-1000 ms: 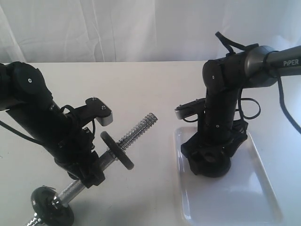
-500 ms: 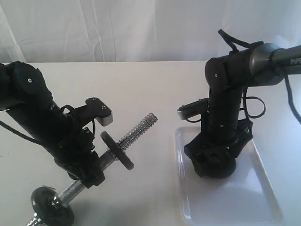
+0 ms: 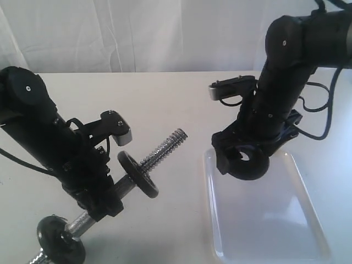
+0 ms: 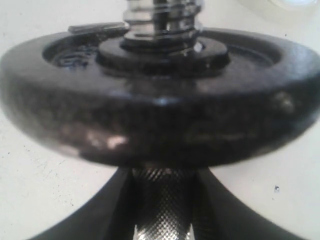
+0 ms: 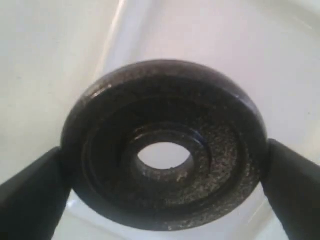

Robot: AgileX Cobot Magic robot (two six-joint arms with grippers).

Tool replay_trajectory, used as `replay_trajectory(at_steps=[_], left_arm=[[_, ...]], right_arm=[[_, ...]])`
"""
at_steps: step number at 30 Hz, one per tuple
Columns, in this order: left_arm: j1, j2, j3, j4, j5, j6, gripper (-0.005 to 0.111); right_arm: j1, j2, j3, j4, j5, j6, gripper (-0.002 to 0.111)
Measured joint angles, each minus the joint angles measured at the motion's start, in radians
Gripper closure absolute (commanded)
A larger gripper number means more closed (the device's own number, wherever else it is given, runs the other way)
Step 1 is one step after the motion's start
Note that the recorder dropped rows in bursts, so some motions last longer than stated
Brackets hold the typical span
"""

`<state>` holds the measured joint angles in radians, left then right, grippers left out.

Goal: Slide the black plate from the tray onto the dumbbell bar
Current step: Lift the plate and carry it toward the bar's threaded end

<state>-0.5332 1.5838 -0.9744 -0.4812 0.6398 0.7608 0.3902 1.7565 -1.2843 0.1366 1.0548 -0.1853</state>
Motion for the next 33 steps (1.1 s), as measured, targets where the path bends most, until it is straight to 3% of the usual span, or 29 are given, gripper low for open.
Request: replay_trajectory(at_steps=[5, 14, 24, 33], left_arm=[[-0.002, -0.009, 0.000, -0.007, 0.017, 0.056, 0.107], [-0.002, -0.009, 0.000, -0.007, 0.045, 0.119, 0.107], [-0.002, -0.009, 0.000, -0.007, 0.065, 0.179, 0.107], [-0.002, -0.009, 0.000, -0.005, 0.065, 0.183, 0.107]], right_arm=[[0.000, -0.060, 0.000, 0.105, 0.017, -0.081, 0.108], [0.000, -0.179, 0.000, 0.133, 0.029, -0.124, 0.108], [-0.002, -0.205, 0.002, 0.432, 0.110, -0.402, 0.108], [-0.118, -0.175, 0.017, 0.684, 0.176, -0.609, 0.108]])
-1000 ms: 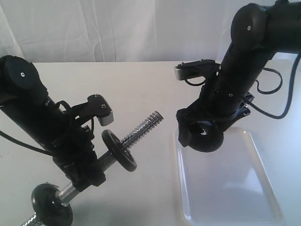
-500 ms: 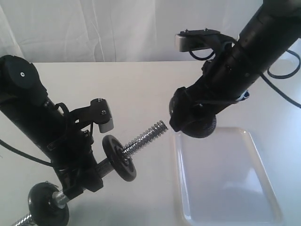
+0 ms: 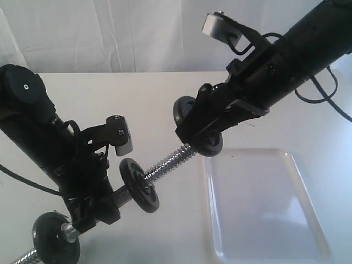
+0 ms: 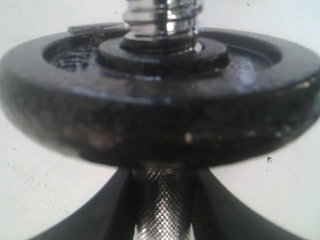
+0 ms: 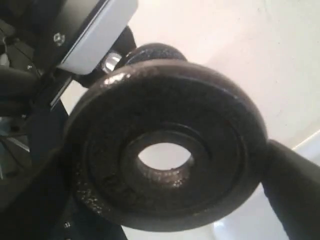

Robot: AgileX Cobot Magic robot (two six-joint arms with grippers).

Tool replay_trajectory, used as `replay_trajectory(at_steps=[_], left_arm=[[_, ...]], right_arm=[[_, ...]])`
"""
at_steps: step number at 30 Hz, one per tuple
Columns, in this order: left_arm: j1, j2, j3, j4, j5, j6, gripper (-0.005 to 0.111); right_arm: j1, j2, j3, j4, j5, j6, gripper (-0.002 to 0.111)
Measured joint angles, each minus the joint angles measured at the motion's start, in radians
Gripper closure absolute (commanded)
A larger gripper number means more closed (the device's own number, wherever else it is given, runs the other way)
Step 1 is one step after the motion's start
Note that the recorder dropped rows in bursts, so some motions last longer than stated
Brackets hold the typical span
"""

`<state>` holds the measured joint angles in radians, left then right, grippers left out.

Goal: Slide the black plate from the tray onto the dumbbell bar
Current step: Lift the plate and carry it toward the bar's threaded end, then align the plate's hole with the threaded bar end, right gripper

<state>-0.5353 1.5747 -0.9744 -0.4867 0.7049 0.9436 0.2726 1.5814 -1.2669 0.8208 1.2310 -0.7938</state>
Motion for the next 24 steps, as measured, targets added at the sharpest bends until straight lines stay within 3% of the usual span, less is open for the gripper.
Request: replay_trajectory(at_steps=[5, 24], left_arm=[[0.000, 0.000, 0.000, -0.004, 0.004, 0.030, 0.107], [0.000, 0.000, 0.000, -0.037, -0.025, 0.037, 0.107]], right_arm=[[-0.081, 0.072, 0.004, 0.041, -0.018, 0.008, 0.108], [-0.071, 0.090, 0.063, 0.122, -0.018, 0.099, 0.108]])
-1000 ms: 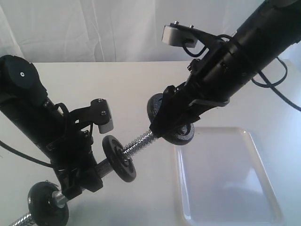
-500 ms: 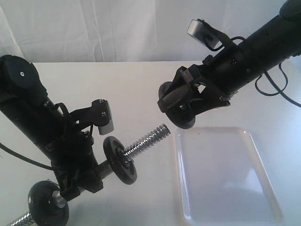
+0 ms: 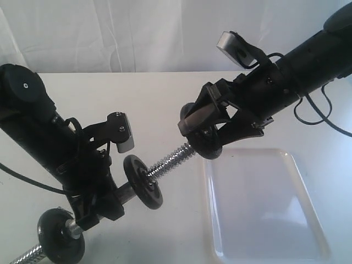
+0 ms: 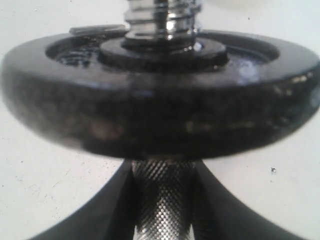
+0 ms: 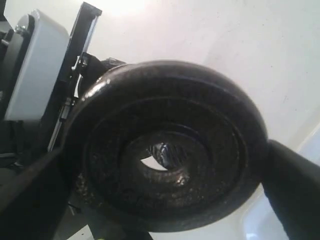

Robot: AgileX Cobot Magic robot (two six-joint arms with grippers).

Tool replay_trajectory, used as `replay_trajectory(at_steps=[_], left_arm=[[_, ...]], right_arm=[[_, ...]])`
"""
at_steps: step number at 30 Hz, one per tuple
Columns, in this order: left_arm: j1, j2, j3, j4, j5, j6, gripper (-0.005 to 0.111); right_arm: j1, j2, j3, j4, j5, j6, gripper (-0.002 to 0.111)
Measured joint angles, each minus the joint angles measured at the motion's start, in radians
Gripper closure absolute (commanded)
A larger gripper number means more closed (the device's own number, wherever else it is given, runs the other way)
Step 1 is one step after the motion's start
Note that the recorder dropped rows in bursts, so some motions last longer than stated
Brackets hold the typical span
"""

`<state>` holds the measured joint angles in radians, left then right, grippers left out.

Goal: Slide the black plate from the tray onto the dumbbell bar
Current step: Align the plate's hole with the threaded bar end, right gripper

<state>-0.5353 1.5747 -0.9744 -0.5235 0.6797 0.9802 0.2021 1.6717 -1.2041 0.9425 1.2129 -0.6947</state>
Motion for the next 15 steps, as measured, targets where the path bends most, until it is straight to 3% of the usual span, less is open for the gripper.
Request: replay_trajectory(at_steps=[15], left_arm=[[0.000, 0.000, 0.000, -0.016, -0.004, 0.000, 0.107]], right_arm=[[0.000, 0.013, 0.011, 0.012, -0.002, 0.000, 0.108]])
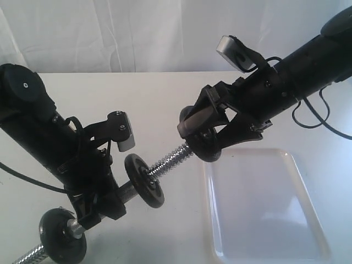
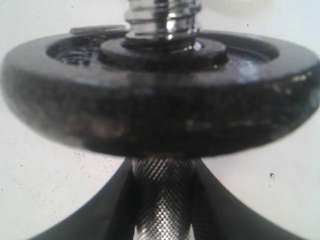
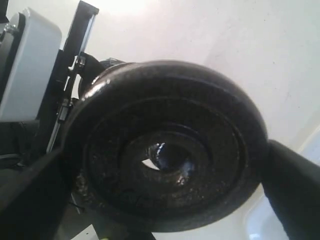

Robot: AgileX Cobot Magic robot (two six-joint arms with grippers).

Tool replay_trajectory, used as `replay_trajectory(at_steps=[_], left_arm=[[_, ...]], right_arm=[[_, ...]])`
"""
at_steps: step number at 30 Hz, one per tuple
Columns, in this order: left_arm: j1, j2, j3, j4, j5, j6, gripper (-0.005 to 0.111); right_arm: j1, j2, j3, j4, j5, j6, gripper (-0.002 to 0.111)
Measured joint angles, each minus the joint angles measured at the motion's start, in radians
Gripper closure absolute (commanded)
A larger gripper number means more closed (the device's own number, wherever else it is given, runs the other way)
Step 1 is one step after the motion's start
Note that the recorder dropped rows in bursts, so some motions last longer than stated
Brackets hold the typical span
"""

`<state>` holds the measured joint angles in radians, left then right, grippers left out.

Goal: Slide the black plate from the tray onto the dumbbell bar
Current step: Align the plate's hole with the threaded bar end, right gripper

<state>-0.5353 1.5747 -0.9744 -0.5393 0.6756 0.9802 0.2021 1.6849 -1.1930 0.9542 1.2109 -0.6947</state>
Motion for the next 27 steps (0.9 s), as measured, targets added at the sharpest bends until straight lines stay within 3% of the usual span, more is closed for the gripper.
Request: replay_trajectory(at_steps=[27], left_arm=[[0.000, 0.000, 0.002, 0.006, 0.002, 0.057, 0.107]], right_arm=[[0.000, 0.043, 0.088, 0.099, 0.005, -0.056, 0.108]])
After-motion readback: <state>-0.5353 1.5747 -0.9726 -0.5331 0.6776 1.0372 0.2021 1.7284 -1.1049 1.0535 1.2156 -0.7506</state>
